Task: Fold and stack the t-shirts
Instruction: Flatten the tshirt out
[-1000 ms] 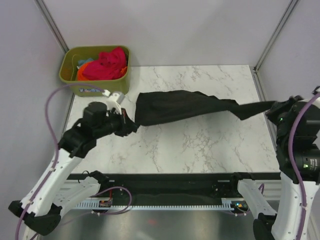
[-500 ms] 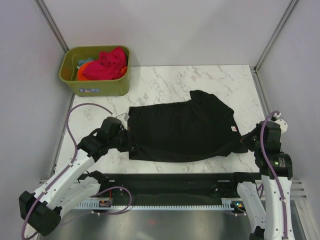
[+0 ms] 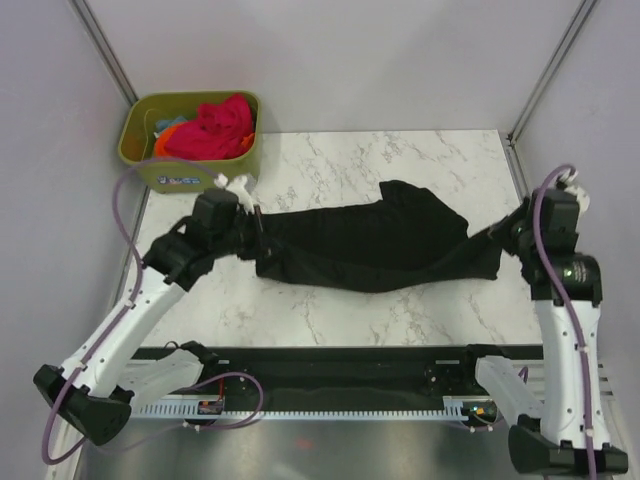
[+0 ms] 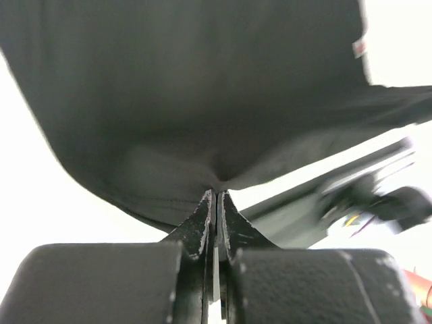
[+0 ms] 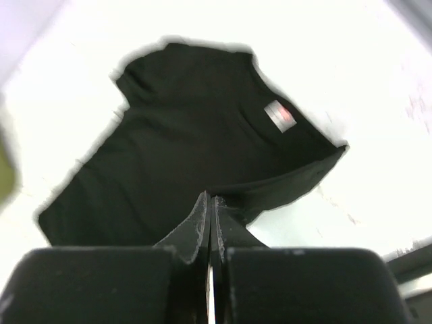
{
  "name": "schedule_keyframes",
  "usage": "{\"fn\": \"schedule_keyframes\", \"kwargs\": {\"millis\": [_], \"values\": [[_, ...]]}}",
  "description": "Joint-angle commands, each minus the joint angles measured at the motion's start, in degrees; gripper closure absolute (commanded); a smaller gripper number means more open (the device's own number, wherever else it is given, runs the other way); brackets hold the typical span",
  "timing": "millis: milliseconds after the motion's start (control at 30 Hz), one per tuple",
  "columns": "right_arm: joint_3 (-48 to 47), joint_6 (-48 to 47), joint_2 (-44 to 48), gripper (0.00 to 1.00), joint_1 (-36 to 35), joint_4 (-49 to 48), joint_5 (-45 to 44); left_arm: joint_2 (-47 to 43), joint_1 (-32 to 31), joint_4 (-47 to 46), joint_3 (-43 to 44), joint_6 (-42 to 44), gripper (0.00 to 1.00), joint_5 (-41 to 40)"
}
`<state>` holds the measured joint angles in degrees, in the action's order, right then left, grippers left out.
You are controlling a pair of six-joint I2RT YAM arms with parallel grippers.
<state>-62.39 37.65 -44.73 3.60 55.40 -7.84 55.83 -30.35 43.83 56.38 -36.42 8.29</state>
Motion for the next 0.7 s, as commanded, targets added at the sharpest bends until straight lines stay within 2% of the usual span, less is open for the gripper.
{"fn": "schedule_keyframes", "kwargs": {"millis": [0,33,67,100,133,200,300,367,433,500,667], "values": [[-21.2,-2.0,-6.8,1.00,0.2,-4.0,-1.3,2.5,0.0,-0.4,17.4,7.4,0.98,-2.3],[-26.2,-4.7,-11.7,1.00,0.2,-2.2,-1.0,4.2,-0.1,0.5,24.7,9.9,0.98,-1.8],[-31.6,-5.7,-14.7,1.00,0.1,0.6,-2.6,5.1,-0.1,3.5,28.3,10.8,0.98,-2.1],[-43.6,-6.7,-17.6,1.00,0.1,7.5,-3.5,5.6,-0.1,4.8,31.8,11.5,0.98,-2.6],[-49.3,-7.4,-22.3,1.00,0.2,10.9,-3.8,5.9,-0.1,5.7,38.0,12.6,0.98,-2.9],[-63.8,-8.0,-25.1,1.00,0.1,18.3,-4.5,4.8,-0.1,6.7,42.4,12.7,0.98,-2.0],[-74.7,-5.8,-24.6,1.00,0.2,21.5,-3.4,1.0,-0.1,5.6,47.5,11.0,0.98,3.6],[-74.0,-3.0,-18.6,1.00,0.2,16.0,-2.0,-4.4,-0.1,-0.4,45.0,8.3,0.98,11.4],[-67.1,-0.5,-9.4,1.00,0.1,10.5,-2.9,-7.5,-0.1,-2.8,41.5,4.5,0.98,17.2],[-65.6,2.3,-3.8,1.00,0.1,7.4,-4.2,-10.8,-0.1,-3.2,41.1,2.9,0.98,18.7],[-68.8,3.8,-0.9,1.00,-0.2,5.7,-5.8,-13.5,-0.1,-3.3,42.1,-0.4,0.98,23.8]]}}
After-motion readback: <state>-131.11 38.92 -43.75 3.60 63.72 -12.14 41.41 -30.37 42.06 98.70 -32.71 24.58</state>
